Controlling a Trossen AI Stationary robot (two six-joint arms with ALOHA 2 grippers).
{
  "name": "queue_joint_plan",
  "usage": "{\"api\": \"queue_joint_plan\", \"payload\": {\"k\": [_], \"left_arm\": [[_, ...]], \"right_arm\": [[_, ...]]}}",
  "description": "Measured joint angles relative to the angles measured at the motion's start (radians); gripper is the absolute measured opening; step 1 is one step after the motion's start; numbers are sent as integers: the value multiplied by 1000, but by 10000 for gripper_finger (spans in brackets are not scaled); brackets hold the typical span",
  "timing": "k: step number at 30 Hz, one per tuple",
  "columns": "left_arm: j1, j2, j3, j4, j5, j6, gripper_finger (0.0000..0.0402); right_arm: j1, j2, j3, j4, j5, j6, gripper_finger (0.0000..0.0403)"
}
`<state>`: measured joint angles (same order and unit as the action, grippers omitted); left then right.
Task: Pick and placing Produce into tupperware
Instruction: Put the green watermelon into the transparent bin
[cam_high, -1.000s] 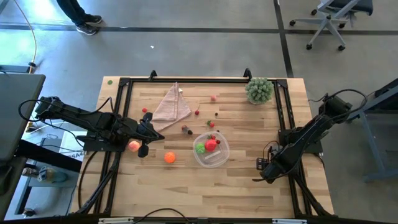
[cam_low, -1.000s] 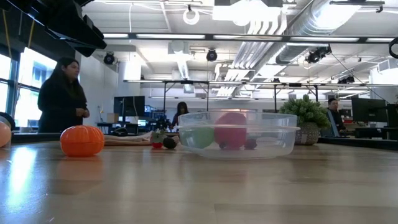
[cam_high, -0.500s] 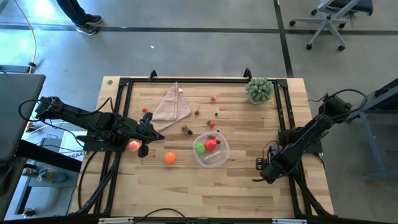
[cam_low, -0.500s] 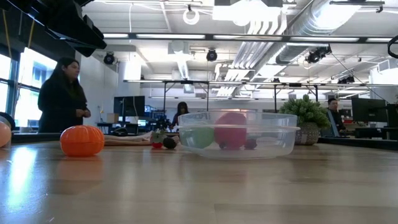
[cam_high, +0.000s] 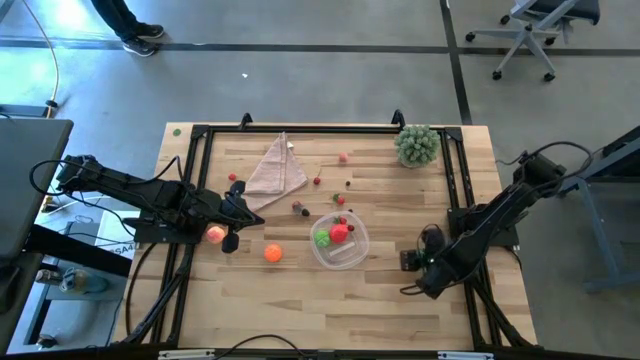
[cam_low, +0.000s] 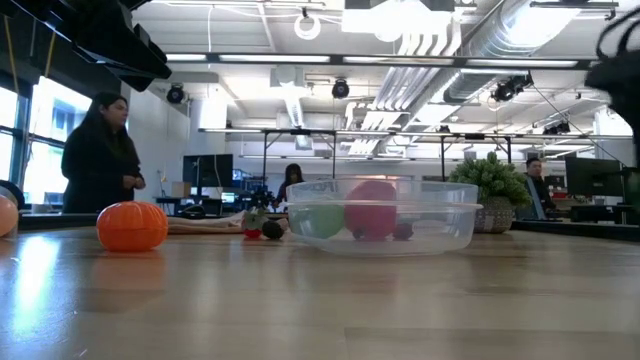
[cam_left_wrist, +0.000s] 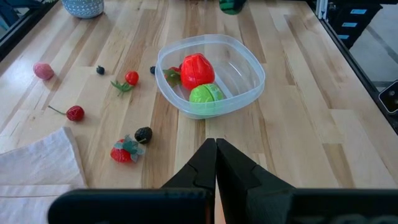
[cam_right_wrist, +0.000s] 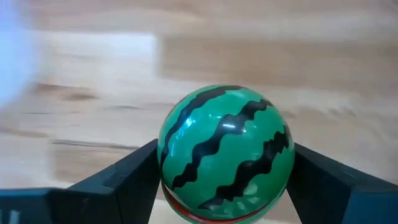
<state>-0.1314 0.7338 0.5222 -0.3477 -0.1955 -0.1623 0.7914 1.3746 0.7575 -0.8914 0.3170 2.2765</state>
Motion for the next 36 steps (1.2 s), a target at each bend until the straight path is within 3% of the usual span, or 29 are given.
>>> {"api": "queue_joint_plan", "payload": {"k": [9,19,24,28,36], "left_arm": [[0,0,0,0,0,0,1],[0,0,0,0,0,0,1],[0,0,0,0,0,0,1],[0,0,0,0,0,0,1],[0,0,0,0,0,0,1]], "right_arm": [[-9,0,91,-15,404,-300,286],[-117,0,212,70,624,-943,286],[-200,0,236,277,624,-1287,286],[-280,3,216,484,532,-1507,286],[-414,139,209,632,256,-1649,286]]}}
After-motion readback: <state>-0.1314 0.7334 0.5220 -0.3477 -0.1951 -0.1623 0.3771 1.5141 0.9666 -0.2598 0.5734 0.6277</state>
